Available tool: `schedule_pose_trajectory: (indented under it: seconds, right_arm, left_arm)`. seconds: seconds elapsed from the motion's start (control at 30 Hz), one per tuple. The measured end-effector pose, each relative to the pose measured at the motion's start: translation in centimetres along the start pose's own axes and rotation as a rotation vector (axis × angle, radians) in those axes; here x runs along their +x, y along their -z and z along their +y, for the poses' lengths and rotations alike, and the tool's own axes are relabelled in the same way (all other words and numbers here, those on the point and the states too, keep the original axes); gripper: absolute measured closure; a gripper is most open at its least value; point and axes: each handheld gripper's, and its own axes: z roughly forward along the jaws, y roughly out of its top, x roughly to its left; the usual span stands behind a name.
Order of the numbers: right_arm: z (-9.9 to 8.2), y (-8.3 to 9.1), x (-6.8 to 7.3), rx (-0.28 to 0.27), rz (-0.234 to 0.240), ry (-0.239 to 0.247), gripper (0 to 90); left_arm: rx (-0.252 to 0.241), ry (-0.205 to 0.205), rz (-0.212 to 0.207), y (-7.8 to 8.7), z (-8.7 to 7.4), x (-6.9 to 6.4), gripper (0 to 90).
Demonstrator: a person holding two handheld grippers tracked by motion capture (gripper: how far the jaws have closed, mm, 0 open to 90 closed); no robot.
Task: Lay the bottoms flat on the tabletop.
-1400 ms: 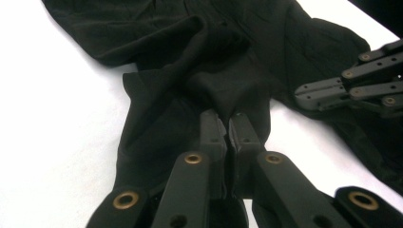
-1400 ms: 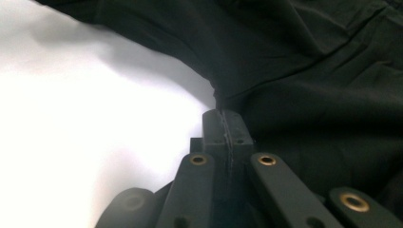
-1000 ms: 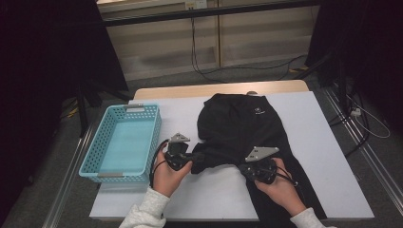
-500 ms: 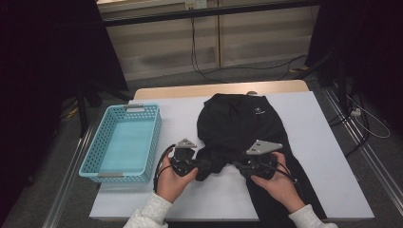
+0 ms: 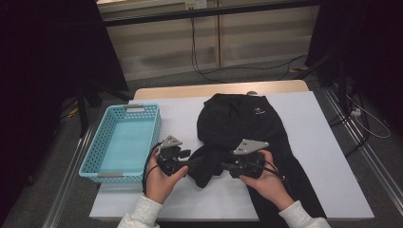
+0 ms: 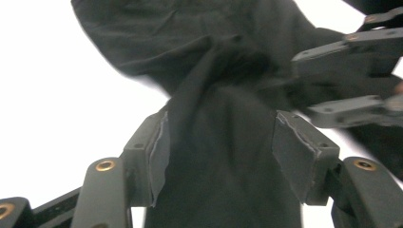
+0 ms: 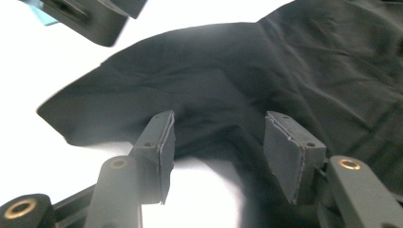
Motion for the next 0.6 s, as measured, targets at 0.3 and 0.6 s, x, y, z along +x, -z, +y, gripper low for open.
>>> schedule_pose_trajectory:
  seconds: [0.3,0.6]
  right_arm:
    - [0.5,-2.3,2.2,0.036,0.073,0.053,46.6]
    - [-0.4,-4.0,2.7,0.093,0.107,0.094,83.8]
  left_arm:
    - [0.014,0.0,0.043,0.0,-0.7,0.7,30.1]
    - [0.032,0.007,0.034,-0.3,-1.0,0.8,29.4]
